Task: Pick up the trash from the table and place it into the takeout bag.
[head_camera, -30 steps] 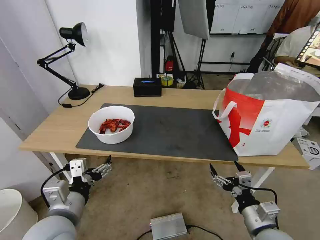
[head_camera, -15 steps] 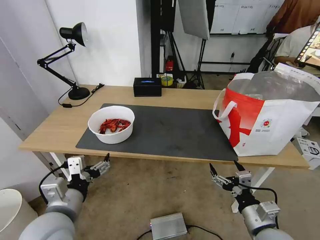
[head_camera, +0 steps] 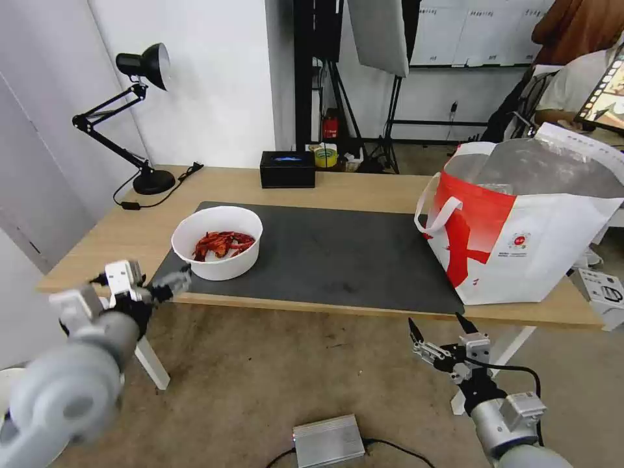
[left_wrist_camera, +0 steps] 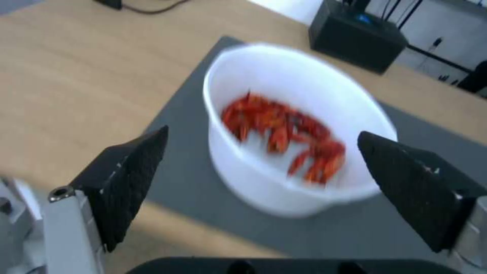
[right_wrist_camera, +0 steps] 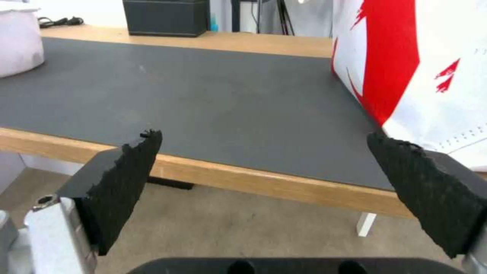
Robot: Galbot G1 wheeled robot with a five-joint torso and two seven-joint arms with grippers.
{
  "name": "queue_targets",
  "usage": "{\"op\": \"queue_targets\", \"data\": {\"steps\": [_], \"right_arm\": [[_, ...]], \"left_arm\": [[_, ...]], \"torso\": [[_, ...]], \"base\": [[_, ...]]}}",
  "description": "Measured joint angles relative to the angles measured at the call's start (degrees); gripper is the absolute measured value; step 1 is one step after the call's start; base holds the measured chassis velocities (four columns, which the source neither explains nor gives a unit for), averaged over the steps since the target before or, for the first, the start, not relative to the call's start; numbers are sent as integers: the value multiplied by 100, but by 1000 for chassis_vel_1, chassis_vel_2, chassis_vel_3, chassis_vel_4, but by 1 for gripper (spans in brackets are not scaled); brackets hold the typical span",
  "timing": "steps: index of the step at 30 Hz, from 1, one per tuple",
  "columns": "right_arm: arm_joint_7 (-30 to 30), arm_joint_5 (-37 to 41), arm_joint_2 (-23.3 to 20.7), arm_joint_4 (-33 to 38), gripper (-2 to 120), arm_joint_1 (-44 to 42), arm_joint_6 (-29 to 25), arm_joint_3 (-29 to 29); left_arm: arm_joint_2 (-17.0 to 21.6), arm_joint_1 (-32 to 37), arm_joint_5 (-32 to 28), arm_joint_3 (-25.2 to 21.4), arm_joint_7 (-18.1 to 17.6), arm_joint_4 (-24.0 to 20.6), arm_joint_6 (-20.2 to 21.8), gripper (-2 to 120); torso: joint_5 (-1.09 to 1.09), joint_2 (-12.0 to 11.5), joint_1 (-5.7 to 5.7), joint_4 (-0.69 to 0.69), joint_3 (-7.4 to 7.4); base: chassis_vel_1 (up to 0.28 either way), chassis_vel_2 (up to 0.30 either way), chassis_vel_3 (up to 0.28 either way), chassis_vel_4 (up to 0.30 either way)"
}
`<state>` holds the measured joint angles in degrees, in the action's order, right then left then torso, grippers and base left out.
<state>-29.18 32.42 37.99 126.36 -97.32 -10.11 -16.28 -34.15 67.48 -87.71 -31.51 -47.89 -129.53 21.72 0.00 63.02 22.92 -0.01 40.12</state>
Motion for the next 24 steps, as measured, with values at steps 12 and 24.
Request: {"op": "queue_targets", "data": {"steps": [12, 24], "right_arm": [[3, 3, 0, 0, 100, 2, 0, 0], [3, 2, 0, -1, 100, 2, 0, 0]], "left_arm": [[254, -2264, -641, 1883, -308, 1501, 474, 100], [-152, -3467, -561, 3135, -499, 2470, 712, 100]], "torso": [[-2, 0, 0, 1, 0], [1, 0, 0, 1, -1]], "base": [[0, 0, 0, 0], [0, 0, 0, 0]]}}
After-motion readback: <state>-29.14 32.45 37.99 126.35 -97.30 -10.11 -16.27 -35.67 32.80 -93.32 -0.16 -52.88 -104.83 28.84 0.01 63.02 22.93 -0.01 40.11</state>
